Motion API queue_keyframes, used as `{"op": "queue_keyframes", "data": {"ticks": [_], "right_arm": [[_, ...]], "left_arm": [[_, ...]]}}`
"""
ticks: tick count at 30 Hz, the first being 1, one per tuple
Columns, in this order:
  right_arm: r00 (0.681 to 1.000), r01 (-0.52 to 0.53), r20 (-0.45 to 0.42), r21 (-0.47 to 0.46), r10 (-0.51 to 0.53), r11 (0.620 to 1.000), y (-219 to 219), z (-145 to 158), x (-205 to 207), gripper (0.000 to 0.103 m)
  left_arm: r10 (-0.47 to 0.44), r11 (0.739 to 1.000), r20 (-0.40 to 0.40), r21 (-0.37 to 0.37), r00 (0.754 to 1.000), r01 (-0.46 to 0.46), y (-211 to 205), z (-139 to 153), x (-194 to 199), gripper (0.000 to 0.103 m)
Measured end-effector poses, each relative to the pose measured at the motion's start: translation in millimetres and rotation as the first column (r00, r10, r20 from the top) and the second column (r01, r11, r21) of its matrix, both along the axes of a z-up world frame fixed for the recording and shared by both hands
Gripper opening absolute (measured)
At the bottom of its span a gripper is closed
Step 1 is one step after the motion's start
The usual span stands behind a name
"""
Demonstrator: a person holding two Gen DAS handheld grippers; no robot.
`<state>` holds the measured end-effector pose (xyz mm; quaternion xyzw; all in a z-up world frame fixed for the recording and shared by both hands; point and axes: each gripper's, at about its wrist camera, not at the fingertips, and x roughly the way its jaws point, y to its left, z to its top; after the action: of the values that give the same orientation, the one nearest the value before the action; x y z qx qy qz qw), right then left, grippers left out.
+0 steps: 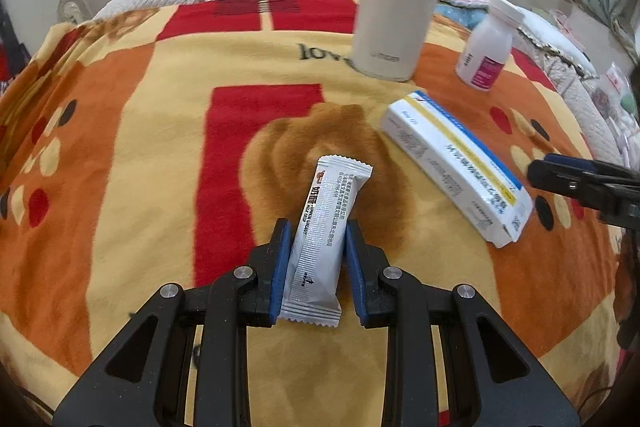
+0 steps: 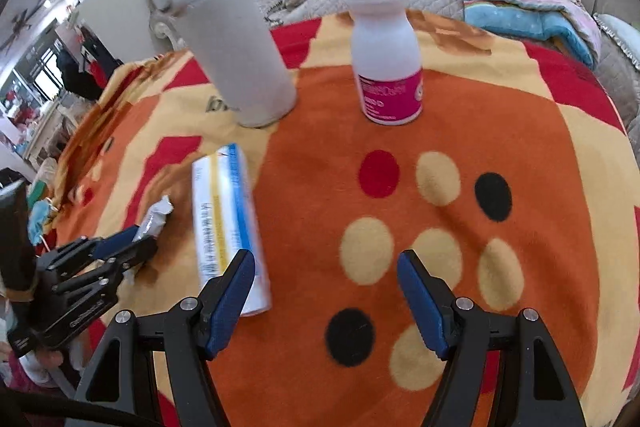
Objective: Collect trash
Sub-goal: 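Grasp the white wrapper strip with the left tool while the right grasps the yellow-blue box, then carry the wrapper strip and yellow-blue box with both tools over the bin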
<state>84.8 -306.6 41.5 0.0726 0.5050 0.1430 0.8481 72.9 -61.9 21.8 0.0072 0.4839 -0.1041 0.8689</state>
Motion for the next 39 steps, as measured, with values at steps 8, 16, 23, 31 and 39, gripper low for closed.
{"op": "queue_keyframes", "data": {"ticks": [8,16,23,31,39], "right_arm": [[0.994,-0.098,0.05,-0.034,0.1,0.995,53,9,-5,0.074],[0.986,-0.144,0.071,-0.117,0.153,0.983,86,-3,12,0.068],[0.981,-0.163,0.08,-0.144,0.176,0.976,97,-12,14,0.041],[0.979,-0.131,0.146,-0.082,0.142,0.988,66,14,-38,0.041],[0.985,-0.056,0.16,-0.081,0.069,0.995,19,28,-105,0.041]], "left_arm": [[0.02,0.999,-0.018,-0.044,1.0,-0.02,11,-2,3,0.026],[0.028,0.997,-0.018,-0.065,0.999,-0.029,19,0,-2,0.026],[0.026,0.997,-0.01,-0.072,1.0,-0.026,16,-2,-7,0.02],[-0.007,0.992,0.01,-0.124,1.0,0.009,-1,11,-37,0.017],[-0.065,0.99,0.035,-0.124,0.997,0.069,-45,22,-75,0.017]]}}
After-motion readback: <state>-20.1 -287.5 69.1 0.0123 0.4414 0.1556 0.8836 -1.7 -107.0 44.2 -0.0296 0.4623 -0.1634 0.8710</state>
